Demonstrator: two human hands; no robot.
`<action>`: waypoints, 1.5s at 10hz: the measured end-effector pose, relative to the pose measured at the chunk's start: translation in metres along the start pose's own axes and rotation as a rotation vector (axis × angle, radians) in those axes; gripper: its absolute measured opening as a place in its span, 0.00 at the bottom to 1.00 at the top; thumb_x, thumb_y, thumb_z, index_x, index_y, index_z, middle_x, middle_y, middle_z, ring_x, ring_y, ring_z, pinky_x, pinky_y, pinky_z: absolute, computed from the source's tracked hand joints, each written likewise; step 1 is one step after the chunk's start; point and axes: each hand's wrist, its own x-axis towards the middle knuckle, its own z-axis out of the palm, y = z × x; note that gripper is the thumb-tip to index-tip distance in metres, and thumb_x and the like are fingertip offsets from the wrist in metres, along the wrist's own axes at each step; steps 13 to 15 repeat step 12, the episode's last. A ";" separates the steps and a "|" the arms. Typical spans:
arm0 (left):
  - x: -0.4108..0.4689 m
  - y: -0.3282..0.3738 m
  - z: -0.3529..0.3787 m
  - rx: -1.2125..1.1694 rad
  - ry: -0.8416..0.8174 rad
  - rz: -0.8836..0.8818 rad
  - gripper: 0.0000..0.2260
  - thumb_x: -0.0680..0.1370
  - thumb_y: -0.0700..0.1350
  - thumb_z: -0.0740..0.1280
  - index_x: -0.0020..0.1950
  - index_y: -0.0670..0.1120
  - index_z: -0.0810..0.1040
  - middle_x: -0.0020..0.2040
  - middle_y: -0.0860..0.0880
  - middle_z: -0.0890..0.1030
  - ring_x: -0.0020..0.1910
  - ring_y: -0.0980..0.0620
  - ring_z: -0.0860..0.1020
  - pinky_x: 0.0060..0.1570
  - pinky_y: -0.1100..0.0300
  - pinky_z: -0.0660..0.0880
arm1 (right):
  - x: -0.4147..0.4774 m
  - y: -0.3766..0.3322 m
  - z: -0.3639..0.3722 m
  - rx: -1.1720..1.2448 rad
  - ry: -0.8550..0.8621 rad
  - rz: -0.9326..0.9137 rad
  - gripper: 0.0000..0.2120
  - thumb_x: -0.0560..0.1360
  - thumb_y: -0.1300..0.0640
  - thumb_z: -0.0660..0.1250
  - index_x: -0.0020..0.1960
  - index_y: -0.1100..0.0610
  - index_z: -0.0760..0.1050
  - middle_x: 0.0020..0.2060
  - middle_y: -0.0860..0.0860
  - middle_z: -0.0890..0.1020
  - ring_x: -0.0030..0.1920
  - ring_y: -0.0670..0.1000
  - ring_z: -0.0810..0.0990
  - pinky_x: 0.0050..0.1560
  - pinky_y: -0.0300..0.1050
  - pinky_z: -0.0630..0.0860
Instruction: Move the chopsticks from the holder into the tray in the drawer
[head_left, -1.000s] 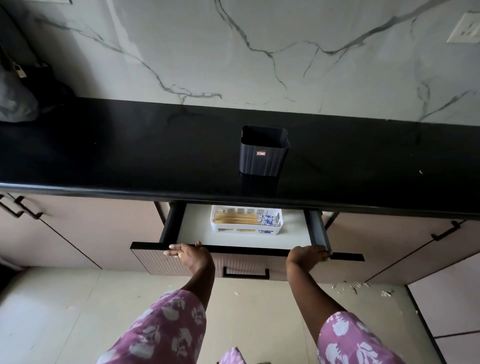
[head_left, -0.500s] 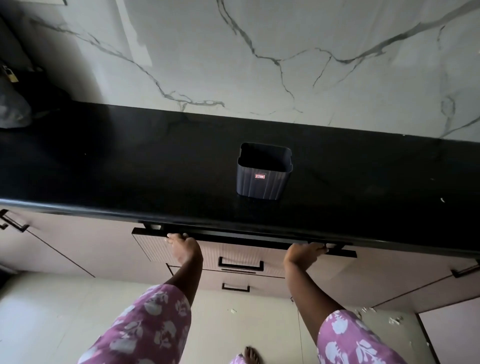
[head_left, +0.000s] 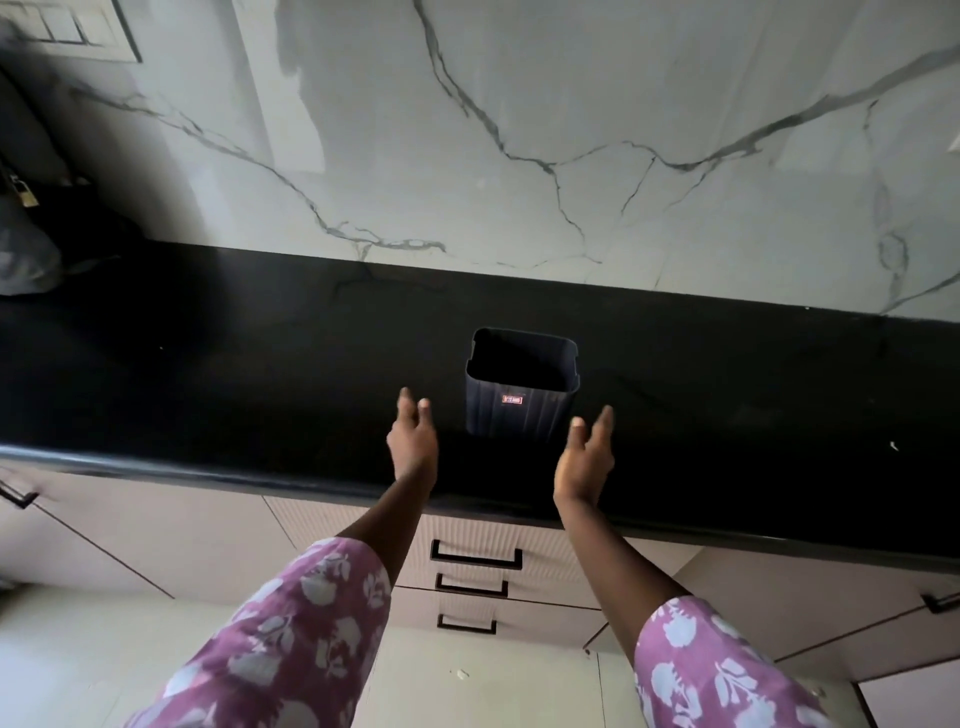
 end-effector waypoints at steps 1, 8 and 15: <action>0.008 0.018 0.018 -0.085 -0.170 -0.022 0.21 0.81 0.54 0.57 0.71 0.46 0.69 0.68 0.44 0.73 0.69 0.46 0.70 0.65 0.59 0.64 | 0.007 -0.010 0.010 0.057 -0.085 -0.014 0.26 0.80 0.55 0.59 0.75 0.59 0.56 0.72 0.60 0.66 0.70 0.58 0.68 0.69 0.43 0.64; 0.028 0.037 0.038 -0.098 -0.088 -0.028 0.22 0.82 0.55 0.53 0.70 0.46 0.70 0.68 0.42 0.73 0.68 0.43 0.69 0.68 0.52 0.63 | 0.030 -0.035 0.032 -0.003 -0.156 0.033 0.24 0.80 0.55 0.58 0.74 0.58 0.58 0.66 0.62 0.73 0.64 0.60 0.74 0.61 0.46 0.72; 0.040 0.170 0.021 0.319 0.014 0.357 0.17 0.80 0.47 0.55 0.67 0.42 0.70 0.67 0.40 0.69 0.65 0.40 0.67 0.63 0.49 0.63 | 0.087 -0.164 -0.008 -0.568 -0.228 -0.463 0.18 0.82 0.60 0.48 0.69 0.63 0.65 0.73 0.60 0.62 0.75 0.61 0.55 0.74 0.57 0.53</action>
